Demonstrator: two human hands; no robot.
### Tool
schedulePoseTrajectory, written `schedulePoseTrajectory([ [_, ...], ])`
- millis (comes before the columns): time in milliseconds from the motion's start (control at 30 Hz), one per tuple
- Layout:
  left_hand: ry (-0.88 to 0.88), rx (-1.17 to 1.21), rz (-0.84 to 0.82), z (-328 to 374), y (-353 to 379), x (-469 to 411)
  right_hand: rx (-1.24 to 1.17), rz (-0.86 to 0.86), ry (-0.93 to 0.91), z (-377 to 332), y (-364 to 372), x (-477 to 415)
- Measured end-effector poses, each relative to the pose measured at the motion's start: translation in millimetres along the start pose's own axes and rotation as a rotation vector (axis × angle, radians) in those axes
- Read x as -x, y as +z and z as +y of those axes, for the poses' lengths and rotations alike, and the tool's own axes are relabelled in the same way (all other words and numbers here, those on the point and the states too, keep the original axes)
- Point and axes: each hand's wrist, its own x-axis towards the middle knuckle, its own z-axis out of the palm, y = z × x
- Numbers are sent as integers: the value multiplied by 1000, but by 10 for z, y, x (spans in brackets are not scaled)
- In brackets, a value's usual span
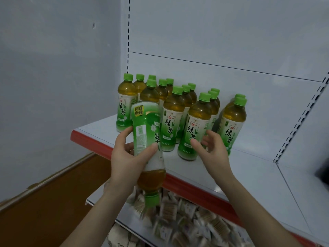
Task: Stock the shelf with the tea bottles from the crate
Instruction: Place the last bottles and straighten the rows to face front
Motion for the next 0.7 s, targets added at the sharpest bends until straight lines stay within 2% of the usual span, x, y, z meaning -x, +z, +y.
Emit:
schedulePoseTrajectory([
  [33,1,24,8,8,46,-3,-40,-51,-12,-81,-28,120],
  [133,10,130,30,45,223,9,-63,-355,43,-247,-52,396],
  [200,-1,212,20,67,340,8,-92,-460,86,-235,-34,478],
  [300,-21,293,-51,88,455,-16,-208,-383,72,-196,-72,503],
  [400,-9,277,-135,120,460,-49,-292,-298,68,-196,-214,474],
  [533,-8,279,-158,269,265,-269,-286,-289,52,-159,-498,392],
  [633,-94,174,-342,304,128,-378,-243,-287,60,-166,-737,276],
  [700,-179,188,-434,239,125,-356,-242,-224,98,-174,-860,172],
])
